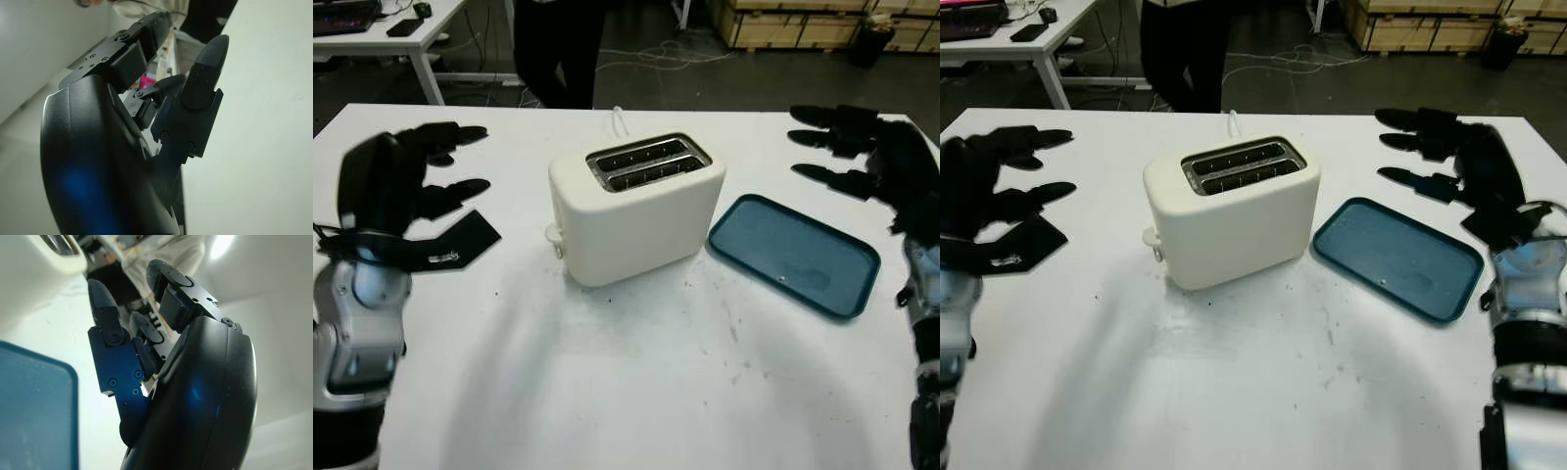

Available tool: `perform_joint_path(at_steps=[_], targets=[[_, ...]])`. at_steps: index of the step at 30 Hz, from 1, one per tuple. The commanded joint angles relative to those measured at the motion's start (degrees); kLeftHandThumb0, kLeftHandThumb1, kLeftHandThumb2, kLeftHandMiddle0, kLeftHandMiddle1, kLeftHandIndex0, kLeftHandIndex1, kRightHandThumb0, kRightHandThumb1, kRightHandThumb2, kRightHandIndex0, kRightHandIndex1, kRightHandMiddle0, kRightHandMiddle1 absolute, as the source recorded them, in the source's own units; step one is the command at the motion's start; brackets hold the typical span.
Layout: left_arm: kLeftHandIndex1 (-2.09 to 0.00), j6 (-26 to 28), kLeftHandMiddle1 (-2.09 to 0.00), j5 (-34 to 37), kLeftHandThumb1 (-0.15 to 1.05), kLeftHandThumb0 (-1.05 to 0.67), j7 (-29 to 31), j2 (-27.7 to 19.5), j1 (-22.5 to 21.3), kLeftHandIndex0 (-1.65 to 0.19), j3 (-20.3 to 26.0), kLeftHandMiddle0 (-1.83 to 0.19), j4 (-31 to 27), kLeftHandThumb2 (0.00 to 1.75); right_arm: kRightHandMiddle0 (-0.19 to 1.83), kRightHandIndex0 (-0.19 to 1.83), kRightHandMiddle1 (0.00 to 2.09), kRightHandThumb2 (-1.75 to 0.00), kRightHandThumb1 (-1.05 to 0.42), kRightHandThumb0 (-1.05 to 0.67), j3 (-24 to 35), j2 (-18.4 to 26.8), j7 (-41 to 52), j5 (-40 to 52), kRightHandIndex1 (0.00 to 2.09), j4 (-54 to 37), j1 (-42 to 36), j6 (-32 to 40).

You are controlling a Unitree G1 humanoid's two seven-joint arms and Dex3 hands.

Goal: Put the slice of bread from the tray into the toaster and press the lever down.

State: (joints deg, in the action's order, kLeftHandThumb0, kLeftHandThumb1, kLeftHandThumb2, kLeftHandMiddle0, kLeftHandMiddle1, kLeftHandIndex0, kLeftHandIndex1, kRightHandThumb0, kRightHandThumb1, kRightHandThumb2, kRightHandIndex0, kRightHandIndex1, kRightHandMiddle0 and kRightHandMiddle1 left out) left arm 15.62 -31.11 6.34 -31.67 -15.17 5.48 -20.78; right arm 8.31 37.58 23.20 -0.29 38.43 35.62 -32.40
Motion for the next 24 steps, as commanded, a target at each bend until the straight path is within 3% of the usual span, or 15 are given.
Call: perform_joint_path(at_steps=[1,6,14,20,24], targets=[[0.00,1.17,-0.68,-0.52,0.74,-0.53,1.95,-0.99,-2.01,-0.88,-0.48,-0.75,0.38,0.00,0.70,0.78,0.00,0.00,-0.81,-0.50,-1.08,1.49,-0.02,-1.82,0.01,1.45,3.27,2.21],[0.00,2.43,-0.65,1.21,0.72,-0.51,2.28,0.91,-4.41,-0.87,-0.34,-0.72,2.50,0.00,0.70,0.76,0.00,0.00,-0.79,-0.51,-3.66,3.00,0.30,-5.70,0.00,2.55,7.02,3.85],[0.00,-1.51,-0.68,2.30,0.76,-0.53,-1.46,5.03,-3.76,-0.86,-2.56,-0.67,6.68,0.01,0.64,0.70,0.00,0.00,-0.81,-0.53,-7.75,1.81,0.67,-9.64,0.00,0.64,8.02,8.98],[0.00,0.39,-0.74,1.15,0.76,-0.56,-0.26,5.27,-1.85,-0.86,-4.42,-0.66,4.87,0.00,0.57,0.64,0.00,0.00,-0.81,-0.43,-9.12,0.19,0.58,-9.88,0.01,-1.30,5.42,10.14],[0.00,0.85,-0.76,1.33,0.76,-0.55,-0.68,5.73,-0.78,-0.85,-4.56,-0.63,3.99,0.00,0.60,0.69,0.01,0.00,-0.82,-0.48,-10.13,-0.39,-1.78,-11.84,0.02,-1.27,3.92,8.72]])
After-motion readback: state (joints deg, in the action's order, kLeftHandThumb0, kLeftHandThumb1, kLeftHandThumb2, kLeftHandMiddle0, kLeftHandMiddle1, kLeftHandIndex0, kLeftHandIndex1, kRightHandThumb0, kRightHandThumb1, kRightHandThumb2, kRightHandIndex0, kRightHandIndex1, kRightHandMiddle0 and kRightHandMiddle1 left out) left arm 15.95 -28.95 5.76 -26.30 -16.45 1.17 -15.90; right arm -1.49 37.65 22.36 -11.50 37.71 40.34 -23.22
